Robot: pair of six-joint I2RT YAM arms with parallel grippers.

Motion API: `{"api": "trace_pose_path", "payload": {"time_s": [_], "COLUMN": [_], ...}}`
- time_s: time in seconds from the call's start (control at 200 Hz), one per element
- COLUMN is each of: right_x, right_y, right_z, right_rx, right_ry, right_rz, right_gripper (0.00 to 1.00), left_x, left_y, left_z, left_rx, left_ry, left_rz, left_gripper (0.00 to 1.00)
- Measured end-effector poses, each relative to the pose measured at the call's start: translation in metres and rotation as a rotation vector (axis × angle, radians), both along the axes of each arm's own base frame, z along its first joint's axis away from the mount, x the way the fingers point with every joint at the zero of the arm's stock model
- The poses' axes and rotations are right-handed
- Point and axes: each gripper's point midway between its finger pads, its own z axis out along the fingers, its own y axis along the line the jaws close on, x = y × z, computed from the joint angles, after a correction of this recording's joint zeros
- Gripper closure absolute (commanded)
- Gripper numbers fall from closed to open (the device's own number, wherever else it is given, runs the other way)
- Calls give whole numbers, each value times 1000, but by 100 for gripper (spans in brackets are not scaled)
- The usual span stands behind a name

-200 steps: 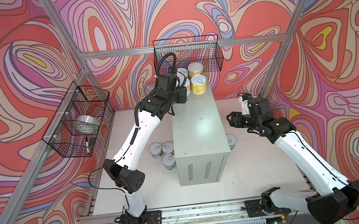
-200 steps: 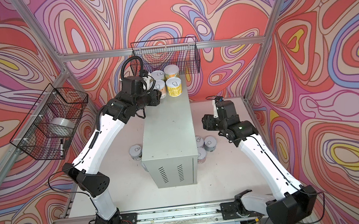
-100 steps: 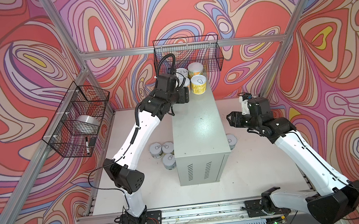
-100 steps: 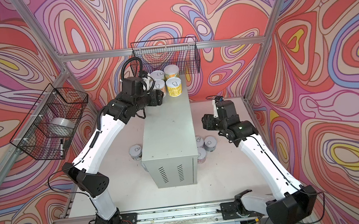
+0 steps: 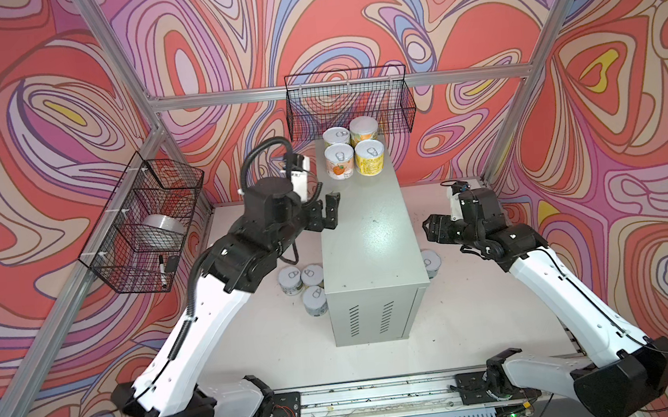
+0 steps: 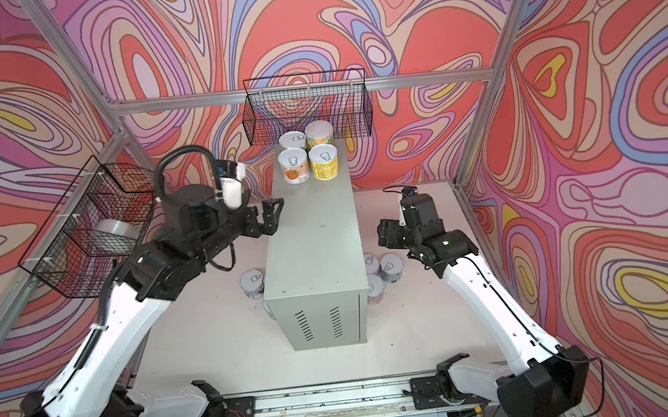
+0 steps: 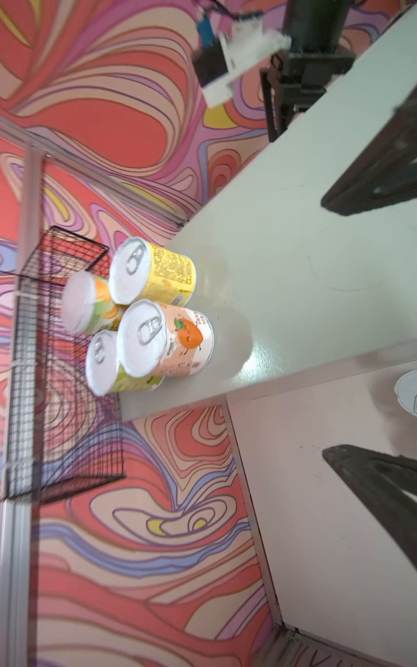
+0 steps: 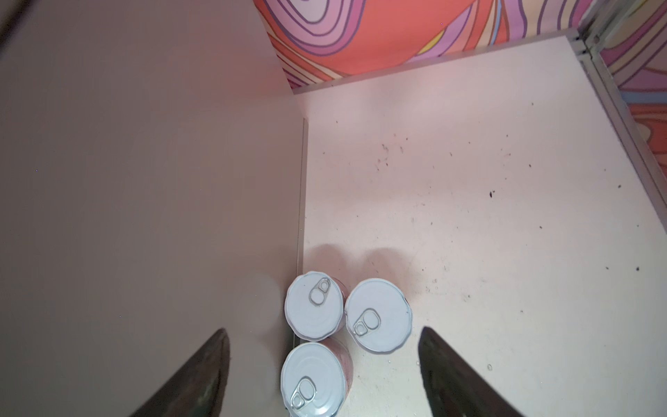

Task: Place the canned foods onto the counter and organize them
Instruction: 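Open the left gripper and withdraw it down over its remaining cans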

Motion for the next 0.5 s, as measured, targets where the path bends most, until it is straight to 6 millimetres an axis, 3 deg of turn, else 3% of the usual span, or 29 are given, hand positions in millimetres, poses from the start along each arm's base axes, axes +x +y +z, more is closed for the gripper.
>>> {"api": "trace_pose_path", "payload": {"time_s": [0.1, 0.195, 0.336, 0.416, 0.501], "right_x": [-7, -15, -30, -36, -40], "right_y": [-3, -3, 1, 5, 12], "right_z": [-28, -52, -85, -96, -104], "right_rx": [-13, -6, 22, 45, 81], "right_ry": [65, 123, 212, 246, 270], "right_rz": [-10, -11, -4, 11, 33], "right_gripper": [14, 15, 16, 15, 14], "left_x": [-17, -28, -37, -40, -43], "left_y": [30, 44, 50, 49, 48], "left_z": [5, -14, -93, -146, -184], "left_rx": [-35, -26, 20, 47, 63], "left_ry": [-23, 8, 155, 265, 354], "left_rz": [69, 102, 122, 130, 140], "left_gripper": [0, 0, 0, 1, 2]}}
